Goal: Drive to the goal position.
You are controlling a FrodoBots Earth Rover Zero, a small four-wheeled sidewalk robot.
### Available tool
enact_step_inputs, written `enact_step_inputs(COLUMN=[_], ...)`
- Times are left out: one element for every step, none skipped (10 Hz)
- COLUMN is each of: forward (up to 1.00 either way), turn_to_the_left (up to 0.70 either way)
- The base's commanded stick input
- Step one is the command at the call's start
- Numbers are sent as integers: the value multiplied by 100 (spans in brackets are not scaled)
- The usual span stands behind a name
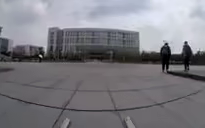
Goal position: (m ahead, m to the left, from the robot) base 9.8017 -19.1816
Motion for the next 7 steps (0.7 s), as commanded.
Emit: enact_step_inputs(forward=[100, 100, 100, 100, 100, 100, 100], turn_to_the_left=[-32, -7, -32, -37, -25, -11, -18])
